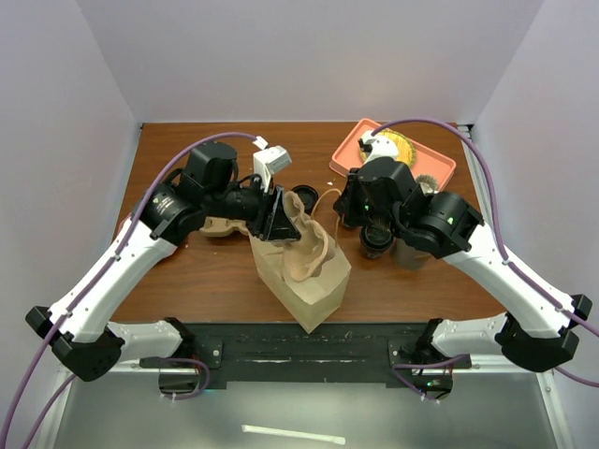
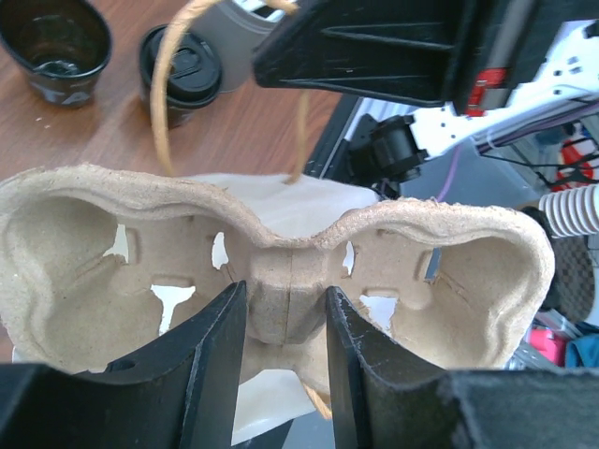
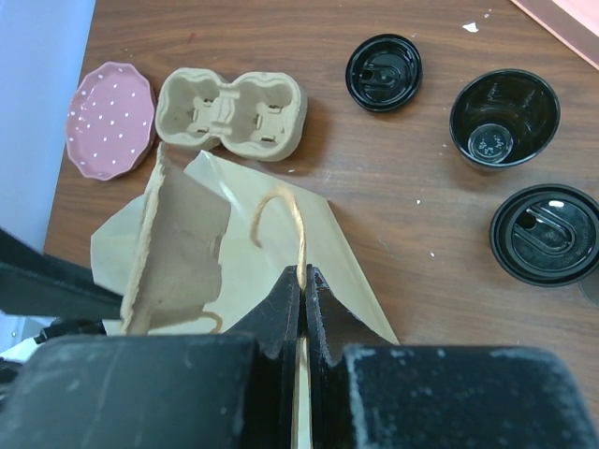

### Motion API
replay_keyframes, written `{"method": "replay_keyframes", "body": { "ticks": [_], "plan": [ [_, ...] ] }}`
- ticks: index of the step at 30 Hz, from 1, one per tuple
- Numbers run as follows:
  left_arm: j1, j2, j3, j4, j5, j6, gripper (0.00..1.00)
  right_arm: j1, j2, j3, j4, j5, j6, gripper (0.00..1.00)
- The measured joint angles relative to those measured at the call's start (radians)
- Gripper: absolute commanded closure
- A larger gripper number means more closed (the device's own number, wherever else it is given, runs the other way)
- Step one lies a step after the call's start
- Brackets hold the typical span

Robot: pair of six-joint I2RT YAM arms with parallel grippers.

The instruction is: Pack the takeout coffee

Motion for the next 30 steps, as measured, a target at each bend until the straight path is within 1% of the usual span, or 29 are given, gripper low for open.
{"method": "replay_keyframes", "body": {
  "ticks": [5,10,18,30],
  "plan": [
    [0.000,0.000,0.024,0.000,0.037,-0.035,0.79,0.000,0.000,0.000,0.000,0.016,0.000,1.00],
    [0.000,0.002,0.033,-0.042,0.032,-0.034,0.80,0.000,0.003,0.010,0.000,0.029,0.000,1.00],
    [-0.001,0.017,0.031,-0.129,-0.024,-0.025,0.80,0.000,0.011,0.023,0.003,0.029,-0.003,1.00],
    [-0.002,0.069,0.033,-0.126,-0.116,-0.027,0.80,0.000,0.016,0.011,0.045,-0.011,-0.007,1.00]
  ]
}}
